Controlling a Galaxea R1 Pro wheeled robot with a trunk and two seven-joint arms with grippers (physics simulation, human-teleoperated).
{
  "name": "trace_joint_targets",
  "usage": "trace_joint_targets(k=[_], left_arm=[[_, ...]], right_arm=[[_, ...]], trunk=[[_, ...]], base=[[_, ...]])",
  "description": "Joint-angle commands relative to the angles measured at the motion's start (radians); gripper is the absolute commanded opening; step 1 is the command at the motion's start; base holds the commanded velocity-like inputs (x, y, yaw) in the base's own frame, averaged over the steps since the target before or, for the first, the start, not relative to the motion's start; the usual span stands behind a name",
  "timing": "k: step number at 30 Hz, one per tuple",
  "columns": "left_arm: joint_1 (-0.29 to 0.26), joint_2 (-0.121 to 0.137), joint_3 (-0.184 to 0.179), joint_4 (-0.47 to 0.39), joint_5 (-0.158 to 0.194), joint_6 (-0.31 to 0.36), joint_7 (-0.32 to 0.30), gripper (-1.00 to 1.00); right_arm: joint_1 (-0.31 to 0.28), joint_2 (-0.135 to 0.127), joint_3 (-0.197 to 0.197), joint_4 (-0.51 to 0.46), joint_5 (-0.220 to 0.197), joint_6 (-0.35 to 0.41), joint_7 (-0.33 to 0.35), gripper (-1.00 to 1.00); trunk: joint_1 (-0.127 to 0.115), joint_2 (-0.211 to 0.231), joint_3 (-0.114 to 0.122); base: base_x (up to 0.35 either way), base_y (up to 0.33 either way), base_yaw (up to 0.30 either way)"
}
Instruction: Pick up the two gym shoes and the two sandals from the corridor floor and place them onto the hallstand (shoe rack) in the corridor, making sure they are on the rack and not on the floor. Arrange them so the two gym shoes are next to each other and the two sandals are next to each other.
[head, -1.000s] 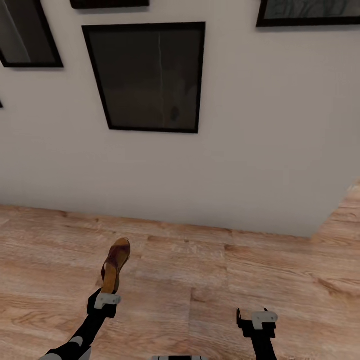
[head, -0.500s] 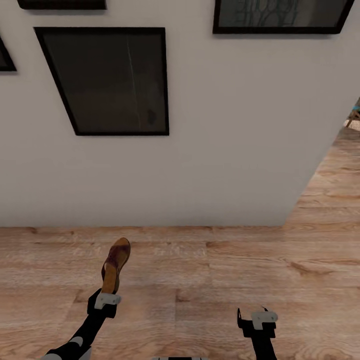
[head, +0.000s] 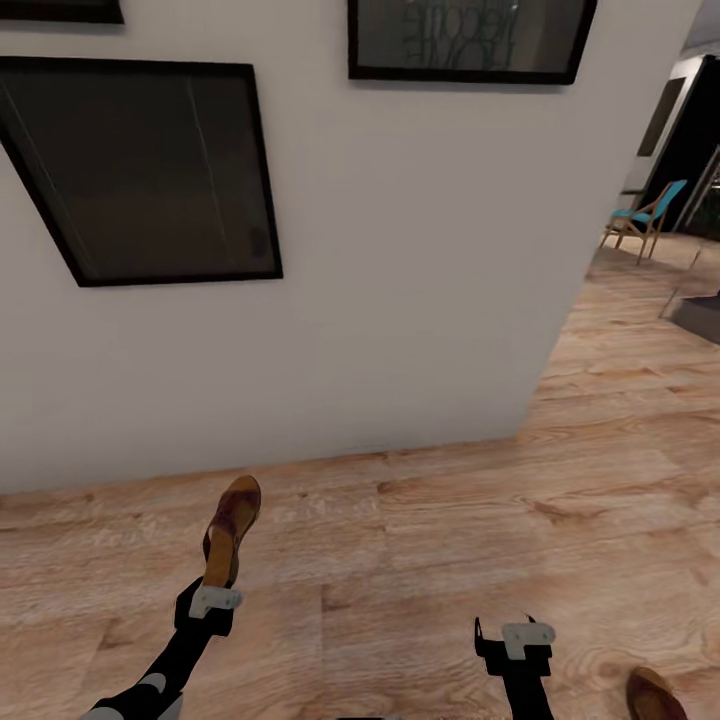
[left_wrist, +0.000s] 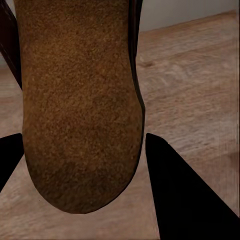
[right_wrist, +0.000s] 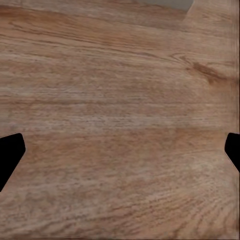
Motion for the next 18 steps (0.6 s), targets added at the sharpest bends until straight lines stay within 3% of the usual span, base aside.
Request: trace_joint_targets(k=[1,18], left_arm=[[0.0,0.0,0.001,0.0,-0.003,0.0,0.002,-1.0],[0.0,0.0,0.001,0.0,-0.003,0.0,0.002,-1.0]], right_arm=[[0.0,0.0,0.0,0.0,0.0,0.0,0.0,1.0],[0.0,0.0,0.0,0.003,0.0,0.0,0.012,1.0]], trunk=[[0.0,0.0,0.001],[0.0,0.0,0.019]], base=[[0.0,0.0,-0.284],[0.0,0.0,-0.284]])
